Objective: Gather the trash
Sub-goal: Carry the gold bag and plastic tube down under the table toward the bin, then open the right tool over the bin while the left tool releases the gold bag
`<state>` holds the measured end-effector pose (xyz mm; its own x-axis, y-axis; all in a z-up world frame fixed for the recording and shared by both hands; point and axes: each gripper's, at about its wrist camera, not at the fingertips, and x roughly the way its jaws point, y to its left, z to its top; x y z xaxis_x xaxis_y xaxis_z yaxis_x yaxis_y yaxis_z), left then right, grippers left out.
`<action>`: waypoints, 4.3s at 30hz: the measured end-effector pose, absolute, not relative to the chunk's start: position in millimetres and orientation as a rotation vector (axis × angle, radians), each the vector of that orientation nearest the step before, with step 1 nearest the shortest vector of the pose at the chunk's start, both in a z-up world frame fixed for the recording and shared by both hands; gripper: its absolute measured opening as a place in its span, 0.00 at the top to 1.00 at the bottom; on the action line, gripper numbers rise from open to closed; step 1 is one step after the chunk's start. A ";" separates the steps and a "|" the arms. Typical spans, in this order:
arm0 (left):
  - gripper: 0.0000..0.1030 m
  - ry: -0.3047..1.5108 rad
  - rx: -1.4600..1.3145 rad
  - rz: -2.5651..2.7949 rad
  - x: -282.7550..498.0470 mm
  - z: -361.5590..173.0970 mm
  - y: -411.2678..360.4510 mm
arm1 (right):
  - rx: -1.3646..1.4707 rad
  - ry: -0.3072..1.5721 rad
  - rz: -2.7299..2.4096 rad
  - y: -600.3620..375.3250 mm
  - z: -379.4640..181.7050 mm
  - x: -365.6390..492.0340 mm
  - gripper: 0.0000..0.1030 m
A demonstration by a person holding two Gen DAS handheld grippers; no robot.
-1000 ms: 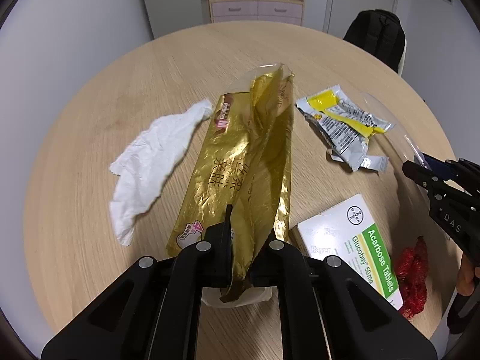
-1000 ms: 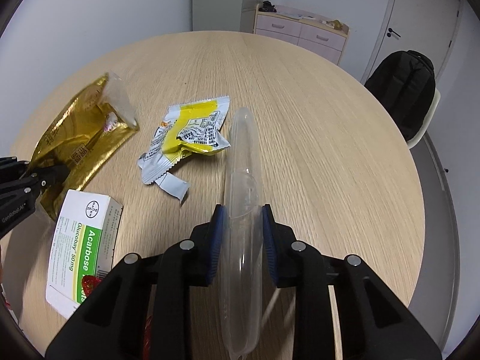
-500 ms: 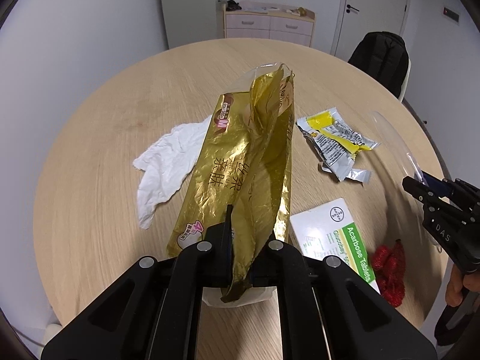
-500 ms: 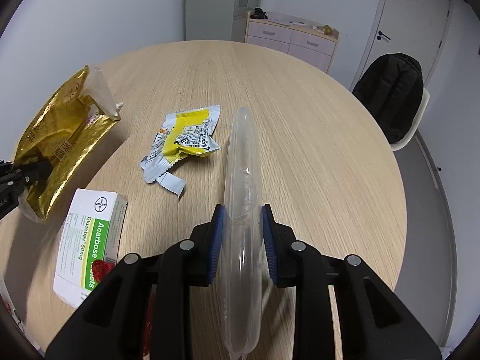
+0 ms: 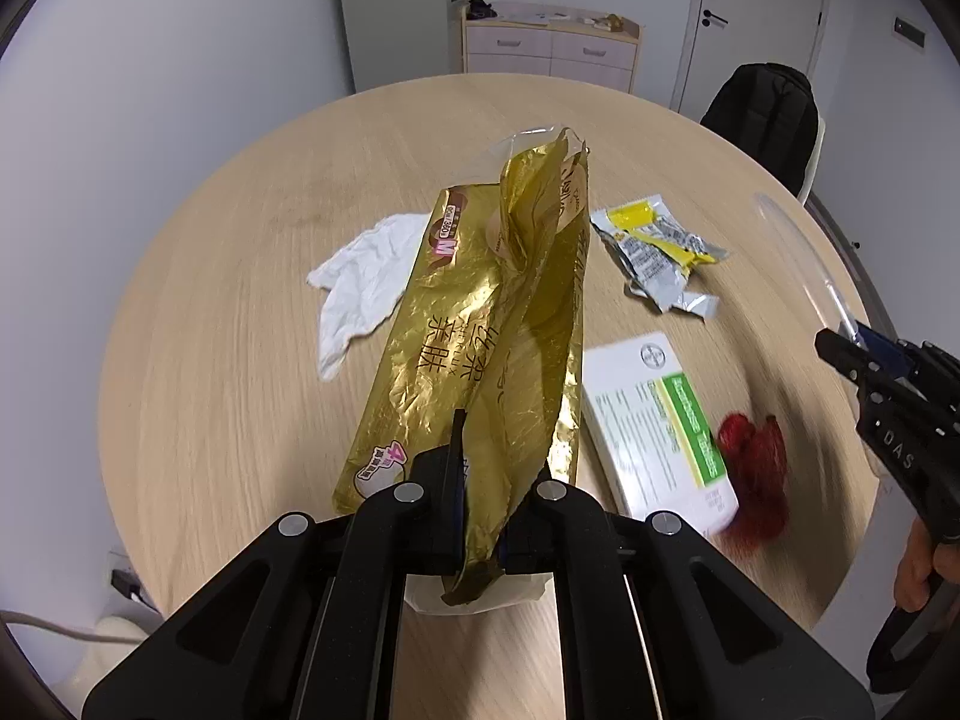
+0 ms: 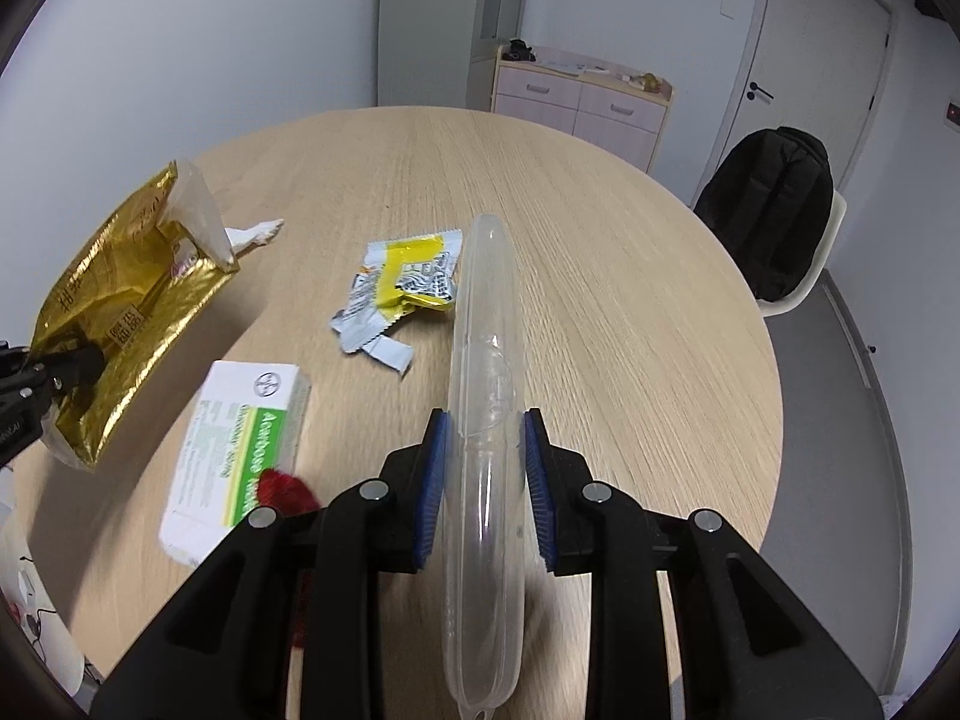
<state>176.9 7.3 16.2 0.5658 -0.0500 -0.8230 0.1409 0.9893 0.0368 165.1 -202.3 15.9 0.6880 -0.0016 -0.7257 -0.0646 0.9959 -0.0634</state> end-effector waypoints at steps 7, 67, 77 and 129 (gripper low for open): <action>0.94 0.965 0.102 -0.109 154.5 19.6 10.8 | -0.101 0.781 0.044 -194.1 28.2 141.1 0.76; 0.94 0.905 0.023 -0.147 -69.5 -32.0 11.8 | -0.026 0.682 0.161 -182.1 -2.8 -91.6 0.76; 0.94 0.932 -0.005 -0.138 -85.9 -57.1 17.6 | -0.018 0.711 0.161 -178.8 -28.9 -107.2 0.76; 0.94 1.168 -0.063 -0.027 17.4 -224.7 22.1 | 0.011 1.074 0.091 -171.8 -218.1 -1.4 0.76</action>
